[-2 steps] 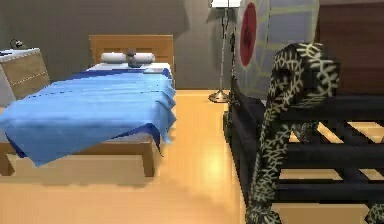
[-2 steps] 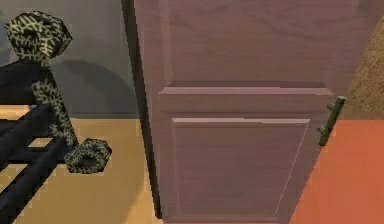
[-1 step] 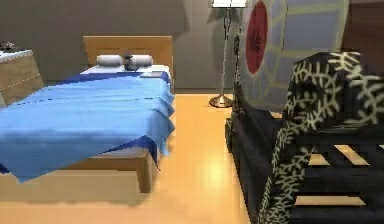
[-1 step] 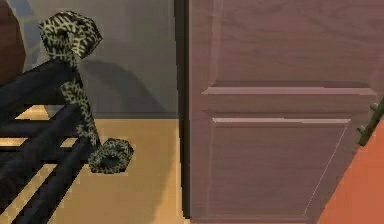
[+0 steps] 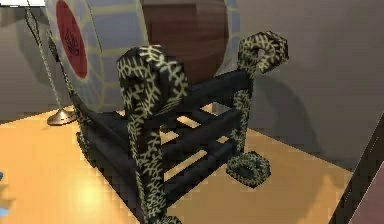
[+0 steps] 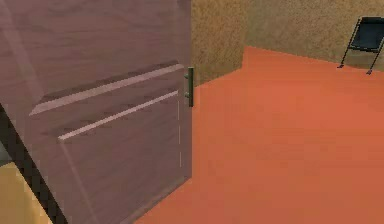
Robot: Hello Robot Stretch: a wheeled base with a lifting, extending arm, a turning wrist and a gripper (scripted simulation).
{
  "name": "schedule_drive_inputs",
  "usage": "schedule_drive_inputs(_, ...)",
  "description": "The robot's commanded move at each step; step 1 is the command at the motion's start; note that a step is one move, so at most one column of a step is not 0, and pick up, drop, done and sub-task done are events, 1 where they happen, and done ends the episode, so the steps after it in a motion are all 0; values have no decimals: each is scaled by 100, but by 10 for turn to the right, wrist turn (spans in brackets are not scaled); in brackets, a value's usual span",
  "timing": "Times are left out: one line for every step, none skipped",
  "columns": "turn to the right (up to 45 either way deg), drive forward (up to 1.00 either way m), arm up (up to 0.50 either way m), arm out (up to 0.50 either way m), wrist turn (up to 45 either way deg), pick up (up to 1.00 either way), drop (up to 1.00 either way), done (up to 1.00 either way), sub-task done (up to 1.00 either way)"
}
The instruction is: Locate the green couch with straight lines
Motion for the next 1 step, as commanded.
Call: schedule_drive_inputs(240,0,0,0,0,0,0,0,0)
